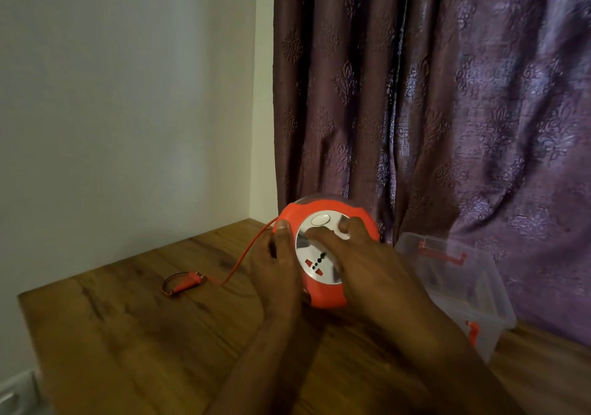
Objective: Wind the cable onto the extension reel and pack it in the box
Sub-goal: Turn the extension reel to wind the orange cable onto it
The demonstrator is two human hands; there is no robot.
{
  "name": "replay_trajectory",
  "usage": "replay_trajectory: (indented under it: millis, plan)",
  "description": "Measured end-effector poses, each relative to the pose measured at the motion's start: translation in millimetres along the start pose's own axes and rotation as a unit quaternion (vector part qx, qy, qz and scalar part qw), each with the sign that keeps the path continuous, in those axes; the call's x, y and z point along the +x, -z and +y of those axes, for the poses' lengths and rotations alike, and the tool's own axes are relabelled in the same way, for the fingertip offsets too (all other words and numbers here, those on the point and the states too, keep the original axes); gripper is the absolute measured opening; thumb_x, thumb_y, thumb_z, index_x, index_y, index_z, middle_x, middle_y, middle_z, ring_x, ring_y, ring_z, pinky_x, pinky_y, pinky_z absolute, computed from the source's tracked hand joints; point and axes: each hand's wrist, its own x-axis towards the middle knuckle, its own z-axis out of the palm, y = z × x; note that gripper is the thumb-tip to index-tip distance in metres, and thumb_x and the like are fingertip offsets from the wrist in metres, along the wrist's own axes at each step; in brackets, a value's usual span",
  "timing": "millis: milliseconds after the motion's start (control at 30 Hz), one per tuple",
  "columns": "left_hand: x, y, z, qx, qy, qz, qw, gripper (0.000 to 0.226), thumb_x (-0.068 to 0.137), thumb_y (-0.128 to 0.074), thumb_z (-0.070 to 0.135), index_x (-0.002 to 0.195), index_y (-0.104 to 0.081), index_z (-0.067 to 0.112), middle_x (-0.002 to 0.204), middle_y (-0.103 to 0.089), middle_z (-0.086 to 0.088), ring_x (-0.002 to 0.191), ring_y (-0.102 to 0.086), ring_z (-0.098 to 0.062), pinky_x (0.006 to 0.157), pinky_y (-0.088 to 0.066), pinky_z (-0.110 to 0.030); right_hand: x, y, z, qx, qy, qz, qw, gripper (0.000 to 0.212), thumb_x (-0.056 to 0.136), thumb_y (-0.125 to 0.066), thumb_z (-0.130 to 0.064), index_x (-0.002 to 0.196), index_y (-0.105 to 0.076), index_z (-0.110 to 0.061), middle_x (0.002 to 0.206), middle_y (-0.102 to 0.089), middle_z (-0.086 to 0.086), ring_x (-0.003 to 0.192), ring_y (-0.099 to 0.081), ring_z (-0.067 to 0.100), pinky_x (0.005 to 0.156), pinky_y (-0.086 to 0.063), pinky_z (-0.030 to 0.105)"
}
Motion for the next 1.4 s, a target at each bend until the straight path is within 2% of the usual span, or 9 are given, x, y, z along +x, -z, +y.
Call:
replay_trajectory:
  millis: [167,300,433,533,800,967,1200,1267,1400]
  plan:
    - [-1.1,-0.2,2.7,-0.002,-0.001,0.004,1.0,0.025,0.097,-0.05,0.042,0.075,-0.062,0.035,0.064,-0.069,0.023,0.064,-0.069,0.0,0.048,-0.051,-0.013,-0.1,-2.9,2.1,-0.033,-0.009,-0.034,0.999,0.059,0.088,-0.047,-0.052,0.136,-0.014,-0.06,0.155,-0.007,-0.001,0.124,-0.046,0.034,0.099,-0.04,0.042]
    - [-1.4,-0.3,3.6,-0.001,-0.016,0.007,1.0,0.026,0.098,-0.051,0.039,0.074,-0.061,0.035,0.064,-0.068,0.028,0.061,-0.068,0.001,0.046,-0.05,-0.011,-0.2,-4.7,-1.2,-0.029,-0.033,-0.005,0.999,0.056,0.085,-0.022,-0.054,0.141,-0.018,-0.052,0.151,-0.019,0.003,0.113,-0.052,0.036,0.091,-0.046,0.043]
    - [-0.9,-0.3,2.7,0.003,-0.04,0.008,0.999,0.026,0.097,-0.052,0.038,0.074,-0.062,0.031,0.066,-0.069,0.025,0.062,-0.068,0.0,0.048,-0.051,-0.012,0.9,-11.3,1.0,-0.073,-0.014,0.053,0.996,0.055,0.091,-0.042,-0.041,0.137,-0.016,-0.055,0.139,-0.037,0.004,0.101,-0.06,0.032,0.08,-0.049,0.038]
    - [-2.5,-0.9,3.5,-0.001,-0.051,0.002,0.999,0.028,0.092,-0.052,0.046,0.076,-0.063,0.025,0.066,-0.069,0.022,0.06,-0.067,0.001,0.047,-0.049,-0.01,3.8,-15.7,4.3,-0.076,-0.032,0.082,0.993,0.068,0.086,-0.052,-0.049,0.137,-0.009,-0.053,0.126,-0.049,0.003,0.096,-0.062,0.028,0.073,-0.048,0.035]
    - [-1.8,-2.1,-1.5,0.021,-0.083,0.0,0.996,0.03,0.097,-0.052,0.038,0.073,-0.063,0.025,0.067,-0.07,0.01,0.064,-0.067,-0.004,0.051,-0.053,-0.016,6.2,-24.1,5.3,-0.008,-0.088,0.156,0.984,0.069,0.072,-0.049,-0.072,0.135,-0.028,-0.05,0.113,-0.064,-0.004,0.099,-0.062,0.025,0.075,-0.048,0.035]
    - [-6.3,-2.8,6.8,0.023,-0.101,-0.014,0.994,0.024,0.086,-0.045,0.055,0.077,-0.059,0.038,0.073,-0.065,0.036,0.072,-0.065,0.01,0.054,-0.048,-0.005,4.7,-23.5,2.5,0.022,-0.147,0.177,0.973,0.07,0.07,-0.046,-0.079,0.13,-0.037,-0.045,0.112,-0.066,0.002,0.098,-0.062,0.029,0.074,-0.049,0.036]
    - [-7.2,-3.5,1.6,0.032,-0.122,-0.018,0.992,0.03,0.086,-0.045,0.055,0.086,-0.065,0.033,0.075,-0.066,0.021,0.074,-0.066,0.008,0.055,-0.049,-0.005,4.7,-21.1,0.5,0.079,-0.206,0.146,0.964,0.065,0.075,-0.047,-0.075,0.122,-0.04,-0.031,0.117,-0.063,0.007,0.104,-0.059,0.033,0.076,-0.045,0.038]
    - [-6.1,-3.6,-0.5,0.032,-0.123,-0.017,0.992,0.036,0.086,-0.044,0.054,0.086,-0.067,0.026,0.074,-0.068,0.017,0.074,-0.066,0.006,0.056,-0.05,-0.006,3.3,-16.2,-1.1,0.052,-0.19,0.135,0.971,0.062,0.08,-0.047,-0.07,0.125,-0.04,-0.029,0.118,-0.063,0.007,0.104,-0.06,0.033,0.075,-0.045,0.037]
    - [-2.3,-1.6,1.8,0.019,-0.105,-0.01,0.994,0.029,0.086,-0.043,0.056,0.077,-0.062,0.036,0.07,-0.069,0.018,0.07,-0.068,-0.001,0.056,-0.054,-0.014,0.7,-1.1,-4.0,0.001,-0.088,0.135,0.987,0.051,0.09,-0.047,-0.049,0.134,-0.03,-0.03,0.129,-0.053,0.001,0.104,-0.06,0.028,0.078,-0.049,0.037]
